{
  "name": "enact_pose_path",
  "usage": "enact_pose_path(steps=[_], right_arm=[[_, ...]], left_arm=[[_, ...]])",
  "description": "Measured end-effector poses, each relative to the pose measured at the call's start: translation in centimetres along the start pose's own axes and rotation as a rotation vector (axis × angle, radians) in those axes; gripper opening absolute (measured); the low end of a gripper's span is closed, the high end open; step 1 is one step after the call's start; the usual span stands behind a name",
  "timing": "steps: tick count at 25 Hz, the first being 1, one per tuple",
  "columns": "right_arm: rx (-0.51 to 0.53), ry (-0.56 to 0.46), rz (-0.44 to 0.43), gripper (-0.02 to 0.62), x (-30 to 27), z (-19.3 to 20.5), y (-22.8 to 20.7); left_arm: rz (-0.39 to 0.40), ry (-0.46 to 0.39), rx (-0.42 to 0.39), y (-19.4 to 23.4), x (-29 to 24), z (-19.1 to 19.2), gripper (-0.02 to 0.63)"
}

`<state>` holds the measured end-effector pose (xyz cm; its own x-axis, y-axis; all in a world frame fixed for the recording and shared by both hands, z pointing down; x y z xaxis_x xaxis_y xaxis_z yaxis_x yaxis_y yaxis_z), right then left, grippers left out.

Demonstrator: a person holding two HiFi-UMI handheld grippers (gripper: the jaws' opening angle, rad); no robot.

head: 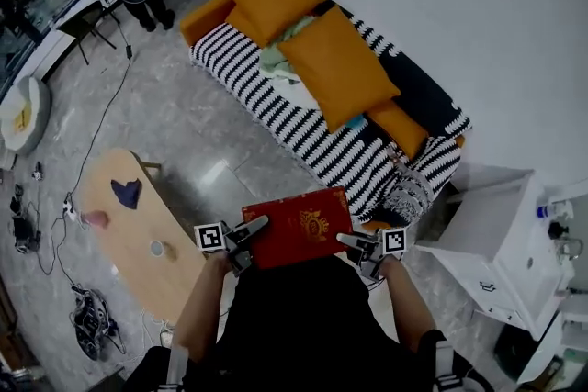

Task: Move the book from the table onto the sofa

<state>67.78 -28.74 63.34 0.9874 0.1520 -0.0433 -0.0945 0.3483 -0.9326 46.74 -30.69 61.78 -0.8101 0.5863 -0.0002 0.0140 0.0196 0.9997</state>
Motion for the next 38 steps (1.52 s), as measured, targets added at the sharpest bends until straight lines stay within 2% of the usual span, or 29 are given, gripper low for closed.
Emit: enact_pose_path(steps=[4, 8, 16, 19, 21, 26, 31, 38], right_arm=[[-0.003, 0.049, -0.034, 0.249, -1.3, -3.9, -0.7], [-0.011, 0.079, -0.053, 0.249, -3.8, -5.8, -1.4], [-0.037, 0.125, 0.017, 0.249, -9.8, -11.9, -4.8], [-0.015, 0.118, 0.043, 0.249, -12.0, -15.2, -5.2], [0.013, 0.093, 0.059, 0.249, -13.6, -17.9, -5.6], [0.045, -0.1, 0.033, 0.249, -16.7, -23.6, -5.4], [0.004, -0.125, 0.058, 0.249, -16.9, -24.5, -6.7], [-0.016, -0.207, 0.028, 0.245, -15.0, -29.0, -8.9]], left_arm=[[0.012, -0.071, 0.044, -0.3, -1.2, -2.3, 0.242], [0.008, -0.102, 0.038, -0.1, -0.7, -5.0, 0.243], [0.033, -0.121, 0.096, 2.2, -0.9, -14.1, 0.243], [0.046, -0.09, 0.077, 2.0, -1.7, -18.6, 0.243], [0.059, -0.07, 0.06, 1.4, -2.4, -22.0, 0.243], [0.102, -0.04, 0.071, 0.1, -4.1, -28.3, 0.244], [0.072, 0.029, 0.081, 0.1, -6.0, -30.4, 0.243], [0.042, 0.039, 0.082, 0.0, -11.0, -32.9, 0.244]])
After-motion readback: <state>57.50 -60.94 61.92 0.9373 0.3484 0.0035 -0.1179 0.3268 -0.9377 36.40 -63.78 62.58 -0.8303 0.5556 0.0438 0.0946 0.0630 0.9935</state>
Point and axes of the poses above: the fingertips, and each gripper's own axes: x backward along the fingers, y to its left, z out of its underside, the point moved 1 cm from there along x, backward along the fingers, and after that the axes turned 10 degrees about x, right-handed, at the moved point
